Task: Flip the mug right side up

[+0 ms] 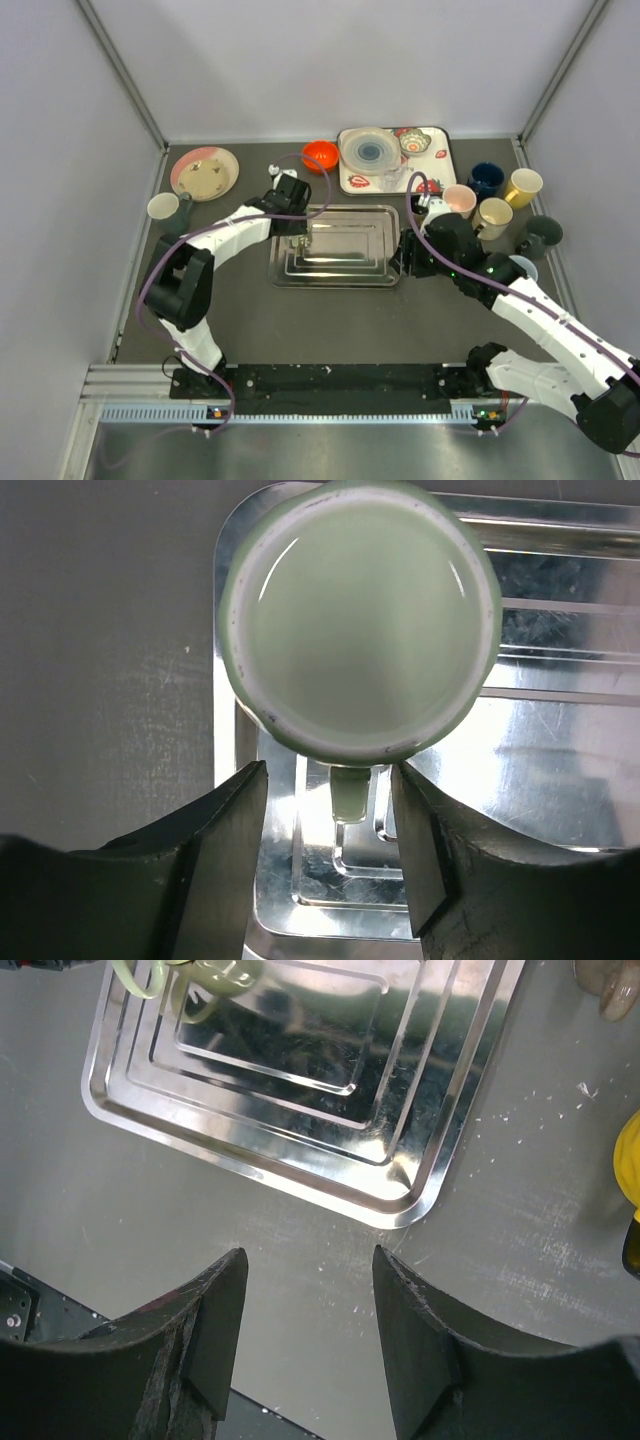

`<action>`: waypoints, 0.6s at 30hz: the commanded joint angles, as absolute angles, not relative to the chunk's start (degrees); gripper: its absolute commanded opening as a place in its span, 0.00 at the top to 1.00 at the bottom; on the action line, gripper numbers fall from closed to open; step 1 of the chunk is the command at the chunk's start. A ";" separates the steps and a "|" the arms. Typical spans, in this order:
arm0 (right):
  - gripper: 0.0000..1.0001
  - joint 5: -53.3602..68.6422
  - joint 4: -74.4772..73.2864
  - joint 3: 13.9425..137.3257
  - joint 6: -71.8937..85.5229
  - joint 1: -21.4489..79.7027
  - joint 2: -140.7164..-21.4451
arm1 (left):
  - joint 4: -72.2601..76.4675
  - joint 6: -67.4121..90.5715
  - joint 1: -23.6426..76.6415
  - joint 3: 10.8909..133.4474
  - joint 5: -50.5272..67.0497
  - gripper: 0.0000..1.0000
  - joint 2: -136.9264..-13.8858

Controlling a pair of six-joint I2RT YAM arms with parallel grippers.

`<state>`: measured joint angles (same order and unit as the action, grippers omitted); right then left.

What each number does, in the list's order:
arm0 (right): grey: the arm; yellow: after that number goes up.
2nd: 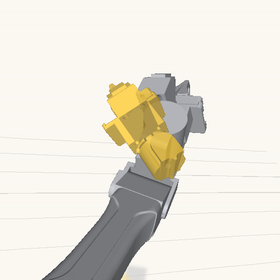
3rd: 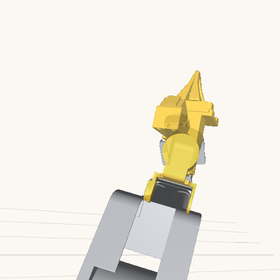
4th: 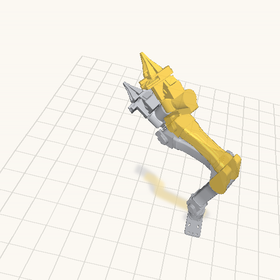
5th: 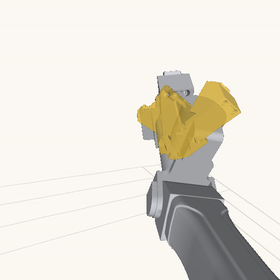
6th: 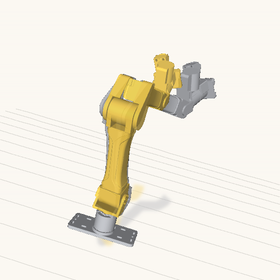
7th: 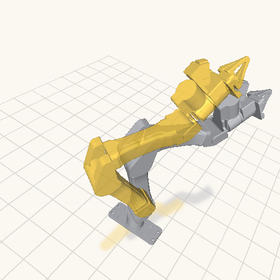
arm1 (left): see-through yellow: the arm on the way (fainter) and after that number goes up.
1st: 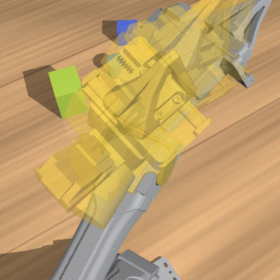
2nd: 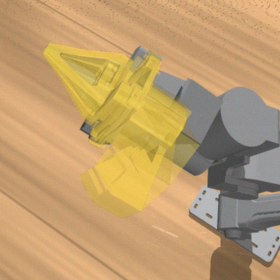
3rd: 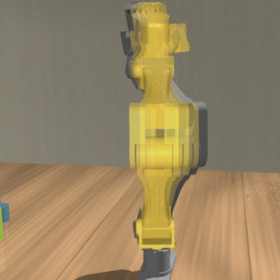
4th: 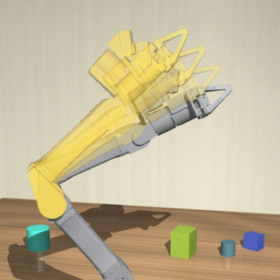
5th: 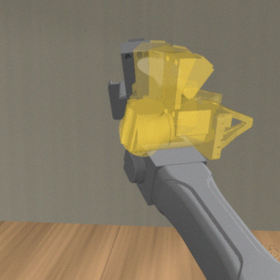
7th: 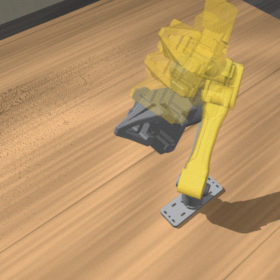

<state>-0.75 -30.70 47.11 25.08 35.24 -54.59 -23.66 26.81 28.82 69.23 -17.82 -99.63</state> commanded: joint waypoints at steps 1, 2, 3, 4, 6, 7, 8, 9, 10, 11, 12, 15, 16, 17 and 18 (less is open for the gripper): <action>0.47 -0.26 -27.25 46.58 25.05 35.86 -54.40 | -22.76 26.02 28.48 72.24 -16.88 0.44 -100.98; 0.47 -0.26 -27.16 46.41 24.96 35.86 -54.49 | -22.76 26.02 28.48 72.25 -16.88 0.45 -101.25; 0.47 -0.26 -27.16 46.32 25.05 35.86 -54.49 | -22.68 26.02 28.48 72.25 -16.87 0.46 -101.51; 0.47 -0.18 -27.16 46.23 25.05 35.86 -54.49 | -22.59 26.02 28.39 72.33 -16.61 0.47 -101.60; 0.47 -0.26 -27.07 46.06 25.14 35.86 -54.49 | -22.68 25.93 28.39 72.42 -16.44 0.51 -102.13; 0.47 -0.26 -26.98 46.14 25.14 35.86 -54.58 | -22.68 25.93 28.30 72.42 -16.35 0.53 -102.22; 0.47 -0.35 -26.98 46.06 25.14 35.77 -54.58 | -22.68 26.01 28.21 72.42 -16.17 0.55 -102.30; 0.47 -0.44 -26.90 46.05 25.14 35.77 -54.67 | -22.41 26.02 28.21 72.42 -16.17 0.57 -102.30; 0.47 -0.35 -26.89 45.97 25.14 35.77 -54.67 | -22.50 25.93 28.13 72.33 -16.08 0.58 -102.39; 0.47 -0.35 -26.89 46.05 25.14 35.86 -54.75 | -22.41 25.93 28.04 72.33 -15.91 0.60 -102.48; 0.47 -0.44 -26.89 46.05 25.22 35.86 -54.76 | -22.41 25.84 28.04 72.33 -15.91 0.63 -102.57; 0.47 -0.26 -26.81 45.97 25.40 35.86 -54.93 | -22.24 25.84 27.86 72.33 -15.65 0.68 -102.92; 0.47 -0.35 -26.81 45.88 25.31 35.77 -54.93 | -22.15 25.84 27.86 72.25 -15.64 0.70 -102.92; 0.47 -0.35 -26.81 45.88 25.40 35.77 -54.93 | -22.15 25.75 27.86 72.25 -15.47 0.72 -103.27; 0.47 -0.26 -26.81 45.88 25.49 35.77 -54.93 | -22.24 25.75 27.77 72.25 -15.29 0.74 -103.36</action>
<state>-0.34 -29.08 46.35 25.12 35.24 -54.92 -23.55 26.44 28.27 70.41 -15.68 -102.39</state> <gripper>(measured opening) 0.532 0.297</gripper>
